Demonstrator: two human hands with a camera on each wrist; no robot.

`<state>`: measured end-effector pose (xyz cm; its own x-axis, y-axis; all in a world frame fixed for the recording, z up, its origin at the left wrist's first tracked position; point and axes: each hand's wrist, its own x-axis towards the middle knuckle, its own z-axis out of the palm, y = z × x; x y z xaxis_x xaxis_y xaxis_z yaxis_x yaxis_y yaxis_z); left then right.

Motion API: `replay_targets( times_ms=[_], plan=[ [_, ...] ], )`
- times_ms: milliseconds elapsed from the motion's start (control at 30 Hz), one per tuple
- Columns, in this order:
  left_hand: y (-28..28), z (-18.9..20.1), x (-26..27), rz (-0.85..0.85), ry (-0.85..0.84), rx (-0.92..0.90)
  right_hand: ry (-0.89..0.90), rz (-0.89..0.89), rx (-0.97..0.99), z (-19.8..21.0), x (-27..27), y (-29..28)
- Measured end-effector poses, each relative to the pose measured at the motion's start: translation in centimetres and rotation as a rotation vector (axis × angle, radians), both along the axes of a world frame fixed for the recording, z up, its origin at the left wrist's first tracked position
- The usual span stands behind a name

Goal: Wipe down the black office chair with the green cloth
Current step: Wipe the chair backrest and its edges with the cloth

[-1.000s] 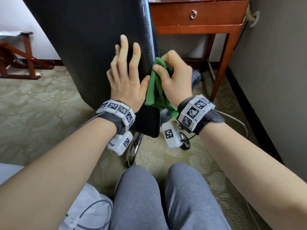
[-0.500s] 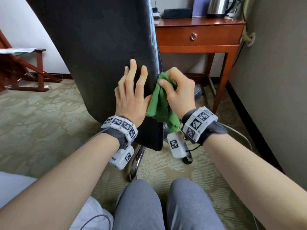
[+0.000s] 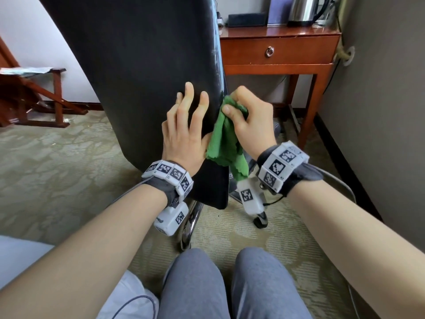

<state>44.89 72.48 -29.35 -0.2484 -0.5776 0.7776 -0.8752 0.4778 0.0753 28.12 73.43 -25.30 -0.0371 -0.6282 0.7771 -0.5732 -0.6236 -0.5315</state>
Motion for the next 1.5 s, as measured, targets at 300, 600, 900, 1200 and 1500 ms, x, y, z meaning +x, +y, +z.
replay_targets(
  times_ms=[300, 600, 900, 1200, 1500],
  plan=[
    [0.3, 3.3, 1.1, -0.023, 0.080, -0.151, -0.036, -0.062, 0.089, -0.8, -0.2, 0.7],
    [-0.7, 7.4, 0.7, -0.060, 0.090, -0.096, -0.129, -0.035, -0.023, 3.3, 1.5, 0.4],
    [-0.9, 7.4, 1.0, -0.019, 0.068, -0.122, -0.090, 0.005, -0.025, 3.9, 1.2, 0.1],
    [-0.8, 7.8, 1.2, 0.000, 0.055, -0.106, -0.114, -0.022, -0.140, 8.5, 2.1, -0.6],
    [-0.9, 7.8, 1.3, 0.005, 0.034, -0.087, -0.086, -0.014, -0.015, 4.7, 1.6, -0.1]
  ],
)
